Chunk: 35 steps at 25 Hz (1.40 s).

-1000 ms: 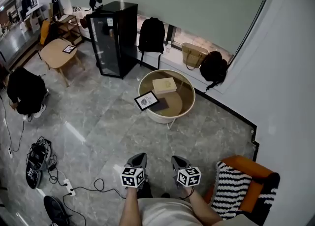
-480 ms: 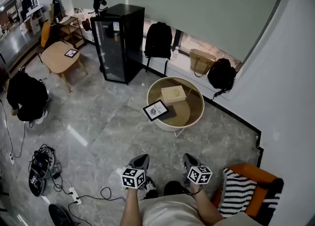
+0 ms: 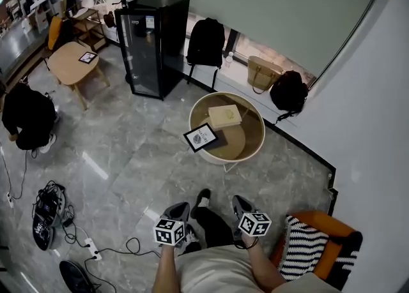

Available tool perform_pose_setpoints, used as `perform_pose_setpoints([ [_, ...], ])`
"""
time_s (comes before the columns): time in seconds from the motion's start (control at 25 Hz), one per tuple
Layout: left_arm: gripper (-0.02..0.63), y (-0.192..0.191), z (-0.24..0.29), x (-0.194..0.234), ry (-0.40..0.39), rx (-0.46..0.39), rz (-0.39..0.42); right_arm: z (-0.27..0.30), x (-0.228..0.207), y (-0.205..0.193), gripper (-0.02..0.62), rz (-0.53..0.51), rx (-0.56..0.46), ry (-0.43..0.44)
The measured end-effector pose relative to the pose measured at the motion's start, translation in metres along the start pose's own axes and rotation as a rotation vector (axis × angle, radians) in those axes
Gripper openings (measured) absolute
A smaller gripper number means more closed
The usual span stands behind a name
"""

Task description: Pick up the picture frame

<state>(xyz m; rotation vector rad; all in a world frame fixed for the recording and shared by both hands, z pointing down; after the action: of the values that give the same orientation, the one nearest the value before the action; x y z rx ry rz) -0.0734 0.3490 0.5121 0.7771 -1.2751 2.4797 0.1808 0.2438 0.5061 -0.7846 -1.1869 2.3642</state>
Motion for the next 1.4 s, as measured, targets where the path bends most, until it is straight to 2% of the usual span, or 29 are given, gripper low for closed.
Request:
perform_pose_setpoints([
  [0.12, 0.021, 0.008, 0.010, 0.009, 0.014, 0.018, 0.008, 0.021, -0.005, 0.009, 0.034, 0.008, 0.003, 0.004],
  [0.32, 0.021, 0.049, 0.031, 0.024, 0.048, 0.026, 0.044, 0.061, 0.006, 0.025, 0.034, 0.013, 0.007, 0.057],
  [0.44, 0.021, 0.059, 0.055, 0.020, 0.015, 0.070, 0.093, 0.085, -0.001, 0.039, 0.034, -0.026, 0.010, 0.060],
  [0.64, 0.021, 0.089, 0.102, 0.032, -0.021, 0.171, 0.163, 0.134, -0.029, 0.085, 0.034, 0.045, -0.076, 0.028],
  [0.84, 0.021, 0.149, 0.156, 0.038, -0.047, 0.177, 0.212, 0.182, -0.050, 0.132, 0.034, 0.014, -0.087, 0.043],
  [1.04, 0.021, 0.192, 0.191, 0.044, -0.052, 0.168, 0.246, 0.224, -0.078, 0.174, 0.034, 0.041, -0.129, 0.039],
  [1.28, 0.021, 0.210, 0.207, 0.075, -0.017, 0.172, 0.184, 0.253, -0.083, 0.169, 0.034, 0.052, -0.065, 0.039],
  [1.4, 0.021, 0.208, 0.219, 0.084, -0.029, 0.217, 0.168, 0.264, -0.083, 0.155, 0.034, 0.092, -0.017, 0.022],
])
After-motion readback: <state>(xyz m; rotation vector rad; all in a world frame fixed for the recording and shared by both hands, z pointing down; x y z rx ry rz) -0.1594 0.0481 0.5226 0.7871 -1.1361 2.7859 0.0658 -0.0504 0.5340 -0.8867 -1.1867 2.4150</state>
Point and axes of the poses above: the fingertips, and each gripper's own axes: z forward along the fingers, x to its left, y out of its top, the point moved 8 cm from there along -z, backward along the fingers, and after that the axes turned 8 degrees about -z, right-handed, at the moved point
